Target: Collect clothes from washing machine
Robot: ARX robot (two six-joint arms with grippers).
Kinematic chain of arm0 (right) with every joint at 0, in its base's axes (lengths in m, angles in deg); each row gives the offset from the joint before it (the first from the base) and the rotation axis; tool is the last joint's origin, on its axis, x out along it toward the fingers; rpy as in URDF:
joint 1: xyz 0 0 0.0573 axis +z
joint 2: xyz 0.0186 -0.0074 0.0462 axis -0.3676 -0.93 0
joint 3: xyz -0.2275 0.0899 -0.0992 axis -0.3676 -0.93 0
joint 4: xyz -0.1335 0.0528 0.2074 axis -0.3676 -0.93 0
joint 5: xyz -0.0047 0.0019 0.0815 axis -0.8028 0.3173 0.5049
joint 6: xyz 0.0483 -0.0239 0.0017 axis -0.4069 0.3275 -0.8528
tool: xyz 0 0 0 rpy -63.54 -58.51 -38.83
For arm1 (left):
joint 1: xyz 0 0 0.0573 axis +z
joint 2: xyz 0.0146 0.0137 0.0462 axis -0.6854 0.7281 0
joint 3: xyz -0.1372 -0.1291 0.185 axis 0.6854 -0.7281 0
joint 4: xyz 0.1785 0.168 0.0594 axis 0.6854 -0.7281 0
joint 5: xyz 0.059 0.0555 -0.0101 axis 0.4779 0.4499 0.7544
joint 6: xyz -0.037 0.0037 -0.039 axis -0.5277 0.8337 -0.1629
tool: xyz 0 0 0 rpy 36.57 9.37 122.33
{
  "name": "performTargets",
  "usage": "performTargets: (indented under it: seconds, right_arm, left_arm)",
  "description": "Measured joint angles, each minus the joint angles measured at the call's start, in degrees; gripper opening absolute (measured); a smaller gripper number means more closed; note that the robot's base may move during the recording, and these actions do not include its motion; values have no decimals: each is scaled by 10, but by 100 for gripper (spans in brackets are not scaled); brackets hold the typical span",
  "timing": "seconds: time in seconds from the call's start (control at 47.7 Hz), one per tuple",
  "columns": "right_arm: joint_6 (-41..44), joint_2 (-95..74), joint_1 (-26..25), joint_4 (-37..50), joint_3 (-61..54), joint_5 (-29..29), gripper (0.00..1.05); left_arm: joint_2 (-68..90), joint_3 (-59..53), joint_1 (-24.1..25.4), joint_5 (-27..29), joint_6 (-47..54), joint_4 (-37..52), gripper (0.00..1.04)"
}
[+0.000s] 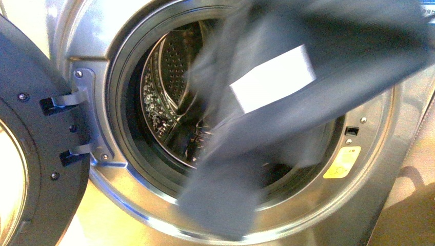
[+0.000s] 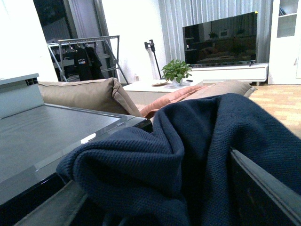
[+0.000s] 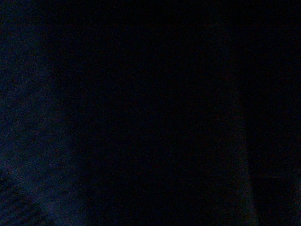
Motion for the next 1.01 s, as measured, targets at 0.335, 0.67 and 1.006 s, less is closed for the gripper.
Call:
performTargets:
  seconds: [0.335,0.67,1.006]
  right_arm:
    - [-133,71,-252,62,17,67,17]
    - [-130,58,-519,-79,82,172,17]
    - [146,8,-598,-414,26,286,17]
  left_arm:
    - [0,0,0,0,0,0,98]
    - [0,0,0,0,0,0,98]
    - [0,0,0,0,0,0,98]
